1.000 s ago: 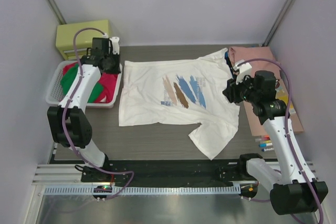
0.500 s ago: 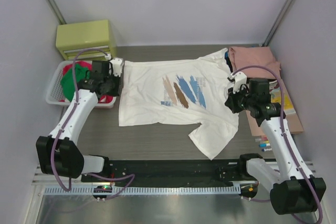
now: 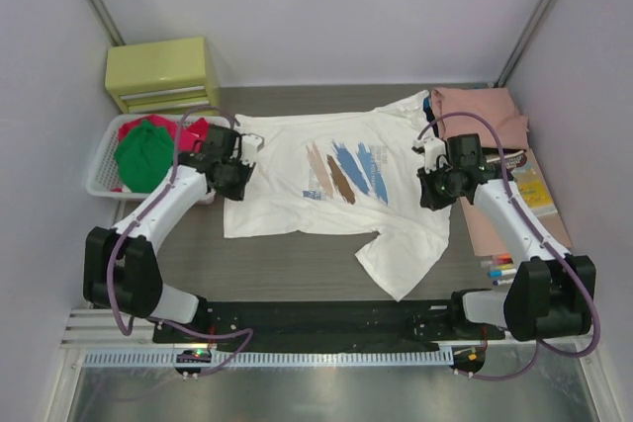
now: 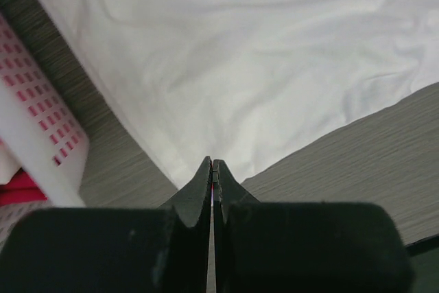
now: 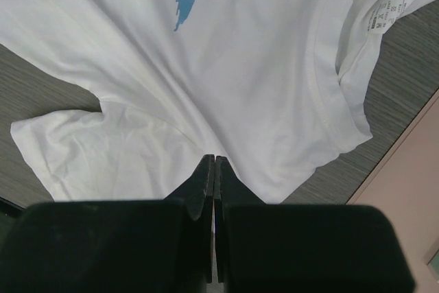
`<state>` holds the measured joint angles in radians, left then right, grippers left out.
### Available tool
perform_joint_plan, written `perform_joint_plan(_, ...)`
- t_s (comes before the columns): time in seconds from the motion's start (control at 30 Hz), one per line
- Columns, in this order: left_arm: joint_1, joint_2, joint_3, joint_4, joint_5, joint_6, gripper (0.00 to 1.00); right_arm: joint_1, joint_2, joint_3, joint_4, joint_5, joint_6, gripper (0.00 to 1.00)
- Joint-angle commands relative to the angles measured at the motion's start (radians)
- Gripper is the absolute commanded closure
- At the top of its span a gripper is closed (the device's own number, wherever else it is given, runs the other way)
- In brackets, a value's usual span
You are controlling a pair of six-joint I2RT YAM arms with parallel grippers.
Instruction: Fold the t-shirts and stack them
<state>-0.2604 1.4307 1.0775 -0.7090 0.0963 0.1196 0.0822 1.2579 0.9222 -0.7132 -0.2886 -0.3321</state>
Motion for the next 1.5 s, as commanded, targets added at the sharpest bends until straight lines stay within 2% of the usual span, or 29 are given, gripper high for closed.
perform_joint_plan(0.0,-0.126,0.034,-0.022,0.078,0.009,0.017,1.00,0.016,0.072,0.052,0.021,0.045,-0.015,0.99)
perform_joint_plan(0.1,-0.157,0.095,-0.022,0.082,0.071,0.006,1.00,0.022,0.092,0.058,0.037,0.037,-0.004,0.99)
perform_joint_plan(0.23,-0.166,0.163,-0.047,0.104,0.056,0.017,1.00,0.030,0.101,0.046,0.044,0.032,-0.007,0.99)
perform_joint_plan(0.53,-0.169,0.208,-0.109,0.129,0.059,0.032,1.00,0.042,0.173,0.065,-0.005,0.098,-0.082,0.99)
perform_joint_plan(0.77,-0.189,0.234,-0.136,0.152,0.045,0.047,1.00,0.045,0.230,0.112,-0.005,0.074,-0.074,0.99)
perform_joint_plan(1.0,-0.217,0.201,-0.157,0.154,0.034,0.051,1.00,0.050,0.386,0.176,0.038,0.081,-0.061,0.99)
perform_joint_plan(1.27,-0.218,0.132,-0.195,0.146,0.020,0.068,1.00,0.050,0.609,0.342,0.043,0.085,-0.005,0.99)
perform_joint_plan(1.47,-0.218,0.094,-0.218,0.137,0.019,0.083,1.00,0.047,0.687,0.431,0.087,0.219,0.039,0.99)
